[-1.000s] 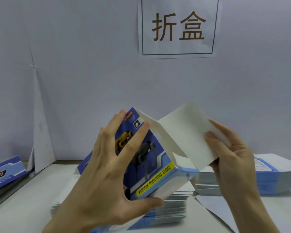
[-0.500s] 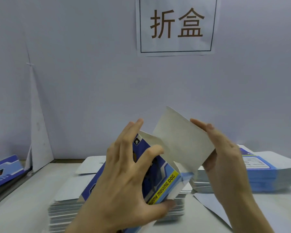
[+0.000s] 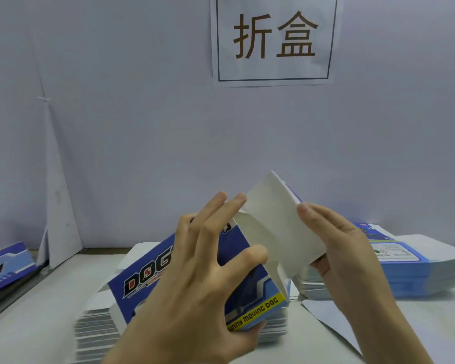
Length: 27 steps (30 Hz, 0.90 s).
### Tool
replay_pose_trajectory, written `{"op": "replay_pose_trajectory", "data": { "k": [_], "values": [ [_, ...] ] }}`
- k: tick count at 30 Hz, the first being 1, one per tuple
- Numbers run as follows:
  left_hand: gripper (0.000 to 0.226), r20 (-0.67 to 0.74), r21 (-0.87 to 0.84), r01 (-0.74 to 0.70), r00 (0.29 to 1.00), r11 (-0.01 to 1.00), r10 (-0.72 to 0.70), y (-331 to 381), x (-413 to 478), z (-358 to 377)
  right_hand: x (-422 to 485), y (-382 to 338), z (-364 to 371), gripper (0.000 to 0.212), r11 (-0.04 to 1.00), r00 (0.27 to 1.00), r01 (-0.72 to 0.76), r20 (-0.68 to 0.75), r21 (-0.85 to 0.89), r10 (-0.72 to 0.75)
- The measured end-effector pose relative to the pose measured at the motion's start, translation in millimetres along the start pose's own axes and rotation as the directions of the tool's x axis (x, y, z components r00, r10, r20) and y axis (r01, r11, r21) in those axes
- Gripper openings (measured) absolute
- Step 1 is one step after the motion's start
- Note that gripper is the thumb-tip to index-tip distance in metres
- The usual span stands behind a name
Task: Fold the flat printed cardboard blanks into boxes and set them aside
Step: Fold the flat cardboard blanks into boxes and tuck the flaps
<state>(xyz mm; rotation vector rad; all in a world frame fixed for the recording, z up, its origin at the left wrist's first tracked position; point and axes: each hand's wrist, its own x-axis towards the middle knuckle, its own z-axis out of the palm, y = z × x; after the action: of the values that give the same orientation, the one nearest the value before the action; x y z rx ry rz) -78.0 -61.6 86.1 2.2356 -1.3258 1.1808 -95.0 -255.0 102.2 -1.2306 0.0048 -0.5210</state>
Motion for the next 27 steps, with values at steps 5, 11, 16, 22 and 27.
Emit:
{"op": "replay_pose_trajectory", "data": {
  "k": [5, 11, 16, 22, 27],
  "values": [
    [0.07, -0.016, -0.009, 0.011, 1.0, 1.0, -0.011, -4, 2, -3, -4, -1, 1, 0.031, 0.999, 1.0, 0.026, -0.01, -0.037, -0.026],
    [0.07, -0.031, 0.03, -0.015, 0.999, 0.999, 0.016, -5, 1, 1, -8, 4, 11, 0.023, 0.998, 0.998, 0.065, -0.001, -0.003, -0.065],
    [0.064, -0.091, 0.003, 0.036, 0.995, 0.999, -0.035, -10, -1, 7, -8, 6, 12, 0.025, 0.995, 0.996, 0.087, 0.023, -0.052, -0.086],
    [0.064, -0.182, -0.018, 0.113, 0.977, 0.993, -0.115, -10, -1, 9, -20, 7, 27, 0.025, 0.956, 0.944, 0.265, 0.237, -0.122, -0.232],
    [0.063, -0.21, -0.058, 0.129, 0.968, 0.99, -0.138, -7, -3, 6, -26, 14, 35, 0.023, 0.928, 0.912, 0.353, 0.269, -0.122, -0.311]
  ]
}}
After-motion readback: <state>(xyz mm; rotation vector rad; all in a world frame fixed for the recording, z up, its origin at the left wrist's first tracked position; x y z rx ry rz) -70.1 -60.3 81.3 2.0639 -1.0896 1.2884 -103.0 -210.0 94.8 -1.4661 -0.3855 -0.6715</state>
